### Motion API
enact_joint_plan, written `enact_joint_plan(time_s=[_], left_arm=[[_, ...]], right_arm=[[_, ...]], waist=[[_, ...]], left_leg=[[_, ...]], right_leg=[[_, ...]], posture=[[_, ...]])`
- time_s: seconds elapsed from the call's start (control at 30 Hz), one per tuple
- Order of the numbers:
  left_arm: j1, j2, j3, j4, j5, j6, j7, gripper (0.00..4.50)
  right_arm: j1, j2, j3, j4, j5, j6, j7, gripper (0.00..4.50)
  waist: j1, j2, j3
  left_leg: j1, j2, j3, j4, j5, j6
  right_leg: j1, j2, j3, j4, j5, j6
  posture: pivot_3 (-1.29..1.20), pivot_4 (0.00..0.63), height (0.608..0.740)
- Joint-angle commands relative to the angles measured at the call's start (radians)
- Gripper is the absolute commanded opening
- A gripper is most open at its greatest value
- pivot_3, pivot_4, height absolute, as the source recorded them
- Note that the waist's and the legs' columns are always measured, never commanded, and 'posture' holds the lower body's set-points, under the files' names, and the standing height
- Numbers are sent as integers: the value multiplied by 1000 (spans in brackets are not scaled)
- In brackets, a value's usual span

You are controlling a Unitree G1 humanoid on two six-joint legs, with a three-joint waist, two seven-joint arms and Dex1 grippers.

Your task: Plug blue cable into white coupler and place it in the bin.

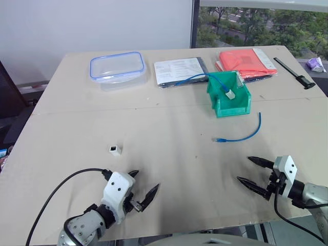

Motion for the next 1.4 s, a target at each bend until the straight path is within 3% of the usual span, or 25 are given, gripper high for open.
enact_joint_plan(time_s=[0.03,0.67,0.8,0.97,1.13,1.27,1.37,1.4], left_arm=[[1,1,4,-12,-27,-6,-18,4500],[-27,32,35,-10,-101,15,-80,4500],[-115,68,58,-48,-171,64,-108,4500],[-280,230,35,-50,-197,69,-262,4500],[-410,334,54,8,-235,85,-368,4500],[-483,361,70,36,-264,97,-400,4500],[-517,362,81,39,-295,113,-409,4500],[-525,359,85,38,-307,119,-409,4500]], right_arm=[[-8,-3,-28,18,8,-35,25,4449],[-108,-11,0,70,-6,20,38,4449],[-258,-29,17,112,3,73,53,4449],[-539,-54,139,280,-75,115,148,4449],[-774,-33,262,515,-170,65,271,4449],[-875,3,312,620,-208,8,335,4449],[-916,24,331,658,-225,-9,364,3694],[-922,25,336,667,-232,-14,373,3208]], waist=[[0,0,0],[-2,0,0],[-2,4,3],[-3,6,5],[-2,6,6],[-3,6,7],[-3,6,8],[-3,6,8]], left_leg=[[0,0,0,0,0,0],[-1,2,-1,7,0,0],[-1,2,0,8,0,0],[1,0,0,12,1,0],[-1,0,0,11,1,0],[0,1,0,10,1,-1],[0,1,1,10,3,-5],[0,1,1,10,3,-5]], right_leg=[[0,0,0,0,0,0],[1,7,7,2,1,-1],[1,8,8,3,1,-2],[0,10,10,9,3,-4],[-2,12,12,11,6,-7],[-1,13,12,11,8,-4],[-1,13,12,11,8,-4],[-1,13,12,11,8,-4]], posture=[[0,150,740],[0,150,740],[0,150,740],[0,150,740],[0,150,740],[0,150,740],[0,150,740],[0,150,740]])
